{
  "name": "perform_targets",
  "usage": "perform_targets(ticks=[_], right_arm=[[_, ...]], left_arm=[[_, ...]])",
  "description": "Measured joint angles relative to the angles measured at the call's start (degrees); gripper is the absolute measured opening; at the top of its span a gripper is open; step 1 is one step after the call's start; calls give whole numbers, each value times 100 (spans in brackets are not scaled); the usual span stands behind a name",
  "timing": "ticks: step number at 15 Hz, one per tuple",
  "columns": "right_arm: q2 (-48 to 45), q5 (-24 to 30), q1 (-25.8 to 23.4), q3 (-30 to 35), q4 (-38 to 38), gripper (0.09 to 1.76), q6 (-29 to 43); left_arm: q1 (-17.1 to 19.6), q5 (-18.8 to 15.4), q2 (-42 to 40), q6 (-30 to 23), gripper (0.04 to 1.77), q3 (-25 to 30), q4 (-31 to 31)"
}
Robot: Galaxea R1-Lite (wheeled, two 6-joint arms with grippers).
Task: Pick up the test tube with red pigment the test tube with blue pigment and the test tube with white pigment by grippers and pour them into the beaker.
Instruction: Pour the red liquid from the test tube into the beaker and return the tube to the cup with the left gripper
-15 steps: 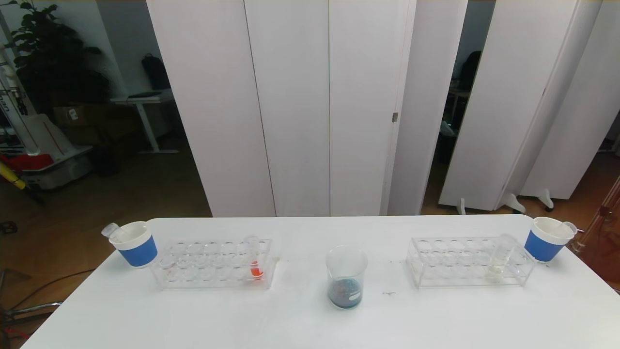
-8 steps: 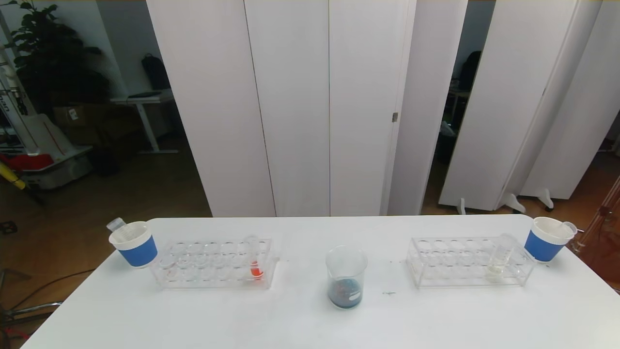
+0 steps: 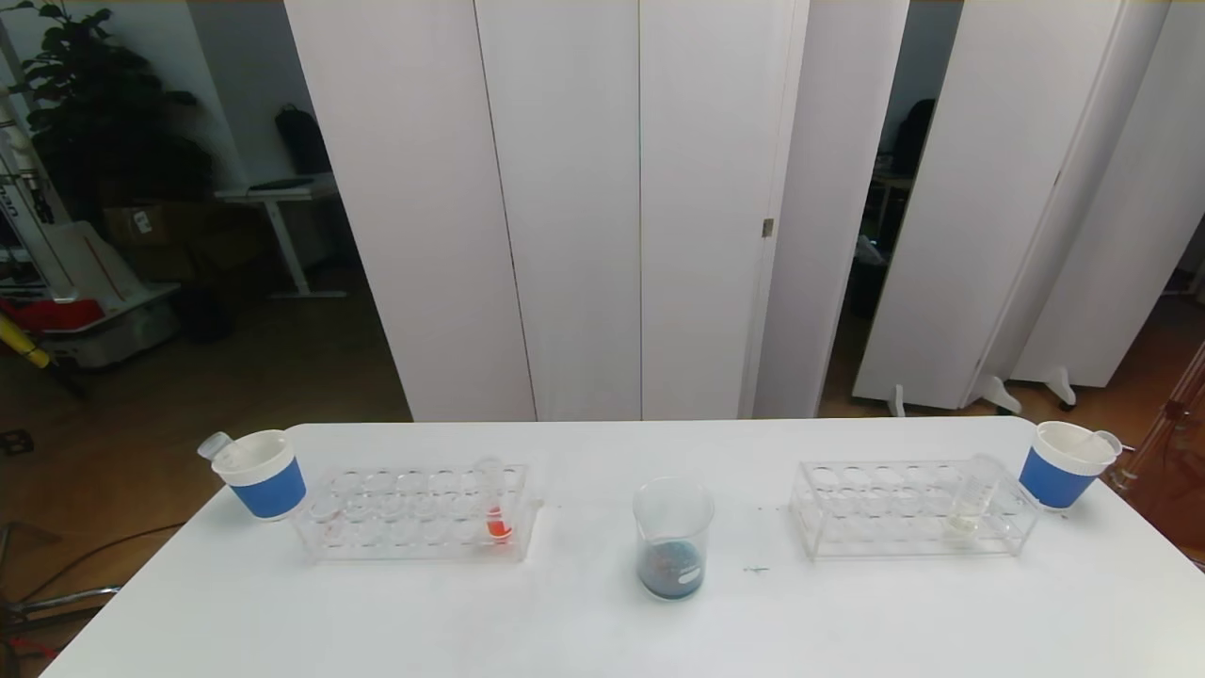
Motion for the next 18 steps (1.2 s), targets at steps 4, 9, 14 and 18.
perform_targets(ticks=[4,9,14,18], right_arm=[[0,0,0,0,0,175,0],[0,0,0,0,0,175,-2],[0,0,0,0,0,175,-2],[0,0,0,0,0,175,-2]], left_arm=[[0,0,0,-15,175,0,2],[0,0,2,-15,175,0,5],[0,38,7,-15,175,-55,-215],[0,18,10,-24,175,-811,269]])
